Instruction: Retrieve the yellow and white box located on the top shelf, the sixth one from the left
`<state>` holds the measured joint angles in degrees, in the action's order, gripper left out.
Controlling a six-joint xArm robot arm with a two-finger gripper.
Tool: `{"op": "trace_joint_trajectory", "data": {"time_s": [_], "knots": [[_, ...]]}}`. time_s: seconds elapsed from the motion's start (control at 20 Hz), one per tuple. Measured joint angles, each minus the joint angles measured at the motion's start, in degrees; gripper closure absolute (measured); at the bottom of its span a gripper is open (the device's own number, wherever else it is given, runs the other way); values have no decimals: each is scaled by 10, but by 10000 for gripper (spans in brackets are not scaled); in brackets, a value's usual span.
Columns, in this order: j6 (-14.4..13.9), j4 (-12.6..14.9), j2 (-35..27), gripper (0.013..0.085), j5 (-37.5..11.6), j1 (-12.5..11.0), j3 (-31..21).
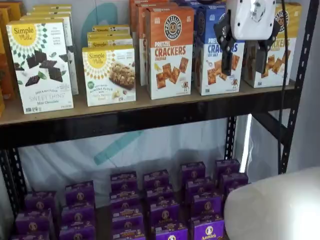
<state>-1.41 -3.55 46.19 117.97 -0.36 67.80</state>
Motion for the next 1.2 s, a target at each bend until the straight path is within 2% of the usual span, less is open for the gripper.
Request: {"op": "trace_joint_trajectory", "data": {"time_s": [0.75, 1.2], "knots": [[4, 43, 19, 130, -49, 14, -28], [27, 54, 22, 130, -66, -6, -46]]}}
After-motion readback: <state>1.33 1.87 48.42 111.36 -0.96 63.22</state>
